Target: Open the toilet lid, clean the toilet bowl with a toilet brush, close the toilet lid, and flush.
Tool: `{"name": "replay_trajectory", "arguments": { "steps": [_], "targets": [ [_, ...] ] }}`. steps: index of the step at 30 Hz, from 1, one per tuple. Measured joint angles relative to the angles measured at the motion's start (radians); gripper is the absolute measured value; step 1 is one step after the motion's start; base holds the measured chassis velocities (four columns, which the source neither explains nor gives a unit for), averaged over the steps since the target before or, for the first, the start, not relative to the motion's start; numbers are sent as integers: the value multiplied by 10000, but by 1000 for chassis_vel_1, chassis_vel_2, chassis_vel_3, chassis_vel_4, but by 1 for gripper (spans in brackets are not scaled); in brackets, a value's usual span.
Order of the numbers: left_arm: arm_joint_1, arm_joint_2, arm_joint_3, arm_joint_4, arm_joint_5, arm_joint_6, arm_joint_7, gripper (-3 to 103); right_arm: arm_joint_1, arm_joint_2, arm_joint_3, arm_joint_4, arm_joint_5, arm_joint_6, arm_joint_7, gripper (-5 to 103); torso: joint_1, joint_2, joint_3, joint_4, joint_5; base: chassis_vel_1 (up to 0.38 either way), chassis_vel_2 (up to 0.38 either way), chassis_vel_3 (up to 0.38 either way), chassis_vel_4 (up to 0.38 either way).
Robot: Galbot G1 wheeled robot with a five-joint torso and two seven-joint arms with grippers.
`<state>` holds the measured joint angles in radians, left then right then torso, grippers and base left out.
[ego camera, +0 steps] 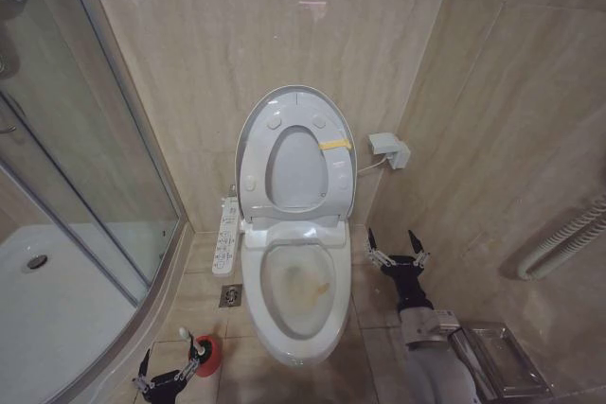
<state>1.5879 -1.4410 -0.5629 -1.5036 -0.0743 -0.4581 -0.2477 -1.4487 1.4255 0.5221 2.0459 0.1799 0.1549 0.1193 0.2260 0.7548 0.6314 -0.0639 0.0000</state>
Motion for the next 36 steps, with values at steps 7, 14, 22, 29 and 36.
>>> {"name": "replay_trajectory", "arguments": {
  "steps": [7, 14, 22, 29, 36],
  "targets": [
    [-915, 204, 23, 1266, -585, -585, 969, 100, 0, 0, 0, 0, 0, 0, 0, 100, 0, 0, 0, -1, 0, 0, 0, 0, 0],
    [-1951, 351, -4, 2937, -911, -1191, 1566, 100, 0, 0, 0, 0, 0, 0, 0, 100, 1, 0, 2, 1, -1, 0, 0, 0, 0],
    [-2406, 318, 59, 3720, -989, -1307, 1759, 100, 0, 0, 0, 0, 0, 0, 0, 100, 0, 0, 1, 0, -1, 0, 0, 0, 0],
    [-2768, 327, 97, 4323, -885, -1526, 1986, 103, 0, 0, 0, 0, 0, 0, 0, 100, 1, 0, 0, 0, -1, 0, 0, 0, 0],
    [-2939, 327, 57, 4494, -857, -1624, 2251, 84, 0, -1, 0, 0, 0, 0, 0, 100, 0, 0, 0, -1, 0, 0, 0, 0, 0]
  ]
}}
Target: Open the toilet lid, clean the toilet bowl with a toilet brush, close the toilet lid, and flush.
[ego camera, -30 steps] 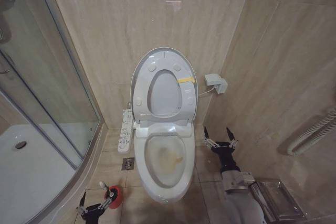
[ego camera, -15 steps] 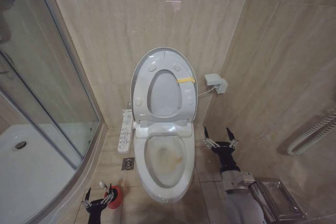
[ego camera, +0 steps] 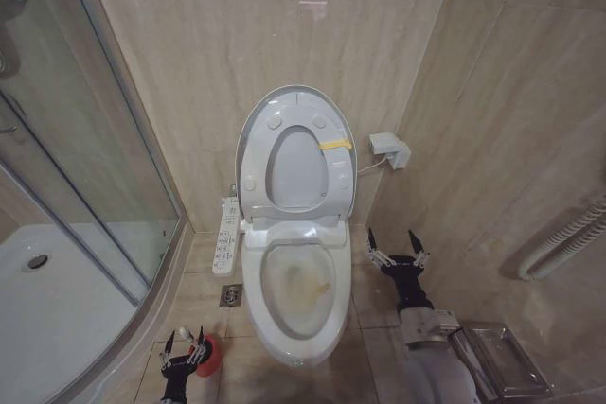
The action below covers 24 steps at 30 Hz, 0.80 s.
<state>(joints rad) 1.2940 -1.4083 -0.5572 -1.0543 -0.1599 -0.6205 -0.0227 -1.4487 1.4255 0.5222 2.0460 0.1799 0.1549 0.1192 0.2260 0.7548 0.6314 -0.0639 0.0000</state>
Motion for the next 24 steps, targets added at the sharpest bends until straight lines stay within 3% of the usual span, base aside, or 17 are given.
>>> {"name": "replay_trajectory", "arguments": {
  "steps": [4, 5, 10, 11, 18, 19, 24],
  "targets": [
    [-62, 17, -23, 116, 10, -94, 128, 84, 0, 0, 0, 0, 0, 0, 0, 100, 0, 0, 0, 1, 0, 0, 0, 0, 0],
    [-64, 15, -27, 116, 12, -107, 134, 57, 0, 0, 0, 0, 0, 0, 0, 100, 0, 0, 0, 1, 0, 0, 0, 0, 0],
    [62, -4, -31, -167, 40, -112, 134, 57, 0, 0, 0, 0, 0, 0, 0, 100, 0, 0, 0, 0, 0, 0, 0, 0, 0],
    [121, -14, -46, -280, 66, -112, 133, 30, 0, 0, 0, 0, 0, 0, 0, 100, 0, 0, 0, 0, 0, 0, 0, 0, 0],
    [366, -59, -122, -802, 116, -134, 148, 30, 0, 0, 0, 0, 0, 0, 0, 100, 0, 0, 0, 1, -1, 0, 0, 0, 0],
    [476, -71, -137, -1075, 122, -131, 138, 20, 0, 0, 0, 0, 0, 0, 0, 100, 0, 0, 0, 1, 0, 0, 0, 0, 0],
    [757, -82, -155, -1706, 127, -33, 117, 20, 0, 0, 0, 0, 0, 0, 0, 100, 0, 0, 0, 0, 0, 0, 0, 0, 0]
  ]
}}
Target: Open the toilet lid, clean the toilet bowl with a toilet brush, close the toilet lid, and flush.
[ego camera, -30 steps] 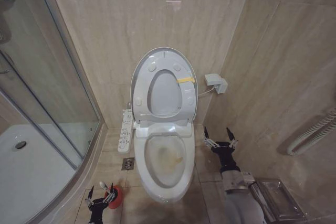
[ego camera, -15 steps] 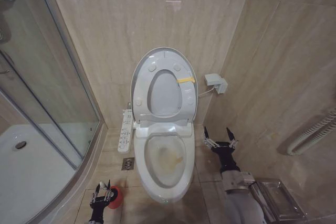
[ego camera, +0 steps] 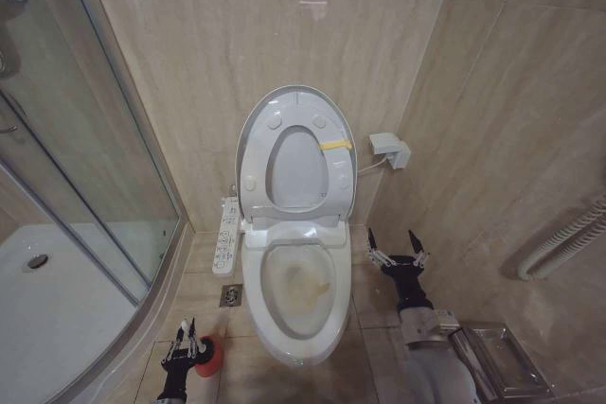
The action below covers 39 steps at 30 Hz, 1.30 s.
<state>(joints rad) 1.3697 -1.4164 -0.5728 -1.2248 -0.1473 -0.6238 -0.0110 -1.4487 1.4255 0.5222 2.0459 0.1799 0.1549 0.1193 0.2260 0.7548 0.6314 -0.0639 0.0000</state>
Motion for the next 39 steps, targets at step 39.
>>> {"name": "replay_trajectory", "arguments": {
  "steps": [39],
  "targets": [
    [4457, 576, 641, -10658, 956, 2260, -646, 20, 0, 0, 0, 0, 0, 0, 0, 100, -1, 0, 0, 0, 0, 0, 0, 0, 0]
  ]
}}
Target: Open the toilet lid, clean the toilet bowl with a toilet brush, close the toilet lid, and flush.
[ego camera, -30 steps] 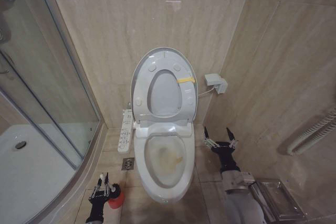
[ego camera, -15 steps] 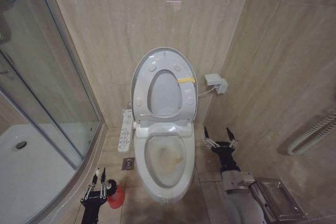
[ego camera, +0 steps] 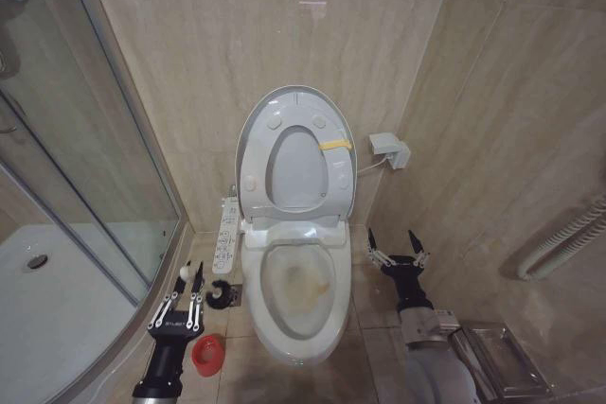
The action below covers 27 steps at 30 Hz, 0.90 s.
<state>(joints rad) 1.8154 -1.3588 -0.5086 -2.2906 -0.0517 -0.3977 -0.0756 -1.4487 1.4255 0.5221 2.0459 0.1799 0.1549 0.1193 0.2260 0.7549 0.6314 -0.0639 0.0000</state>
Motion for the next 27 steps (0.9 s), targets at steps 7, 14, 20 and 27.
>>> {"name": "replay_trajectory", "arguments": {
  "steps": [7, 14, 20, 27],
  "targets": [
    [-772, 735, 265, -244, -1328, 698, 638, 20, 2, 0, 0, 0, 0, 0, -1, 100, 0, 0, 0, 0, 0, 0, 0, 0, 0],
    [-2158, 1604, 410, 831, -2205, 679, 1286, 20, 0, -1, -1, 1, 0, 0, -5, 100, 1, 0, 2, 2, -3, 0, 0, 0, 0],
    [-3901, 2288, 1074, 1858, -3202, 827, 1621, 20, 0, -1, 0, 1, 0, 0, -3, 100, 1, 0, 2, -1, -3, 0, 0, 0, 0],
    [-5582, 3053, 2349, 2837, -4341, 1677, 1623, 20, 0, 0, 0, 1, 0, 0, 0, 100, 1, -1, 2, 1, -1, 0, 0, 0, 0]
  ]
}}
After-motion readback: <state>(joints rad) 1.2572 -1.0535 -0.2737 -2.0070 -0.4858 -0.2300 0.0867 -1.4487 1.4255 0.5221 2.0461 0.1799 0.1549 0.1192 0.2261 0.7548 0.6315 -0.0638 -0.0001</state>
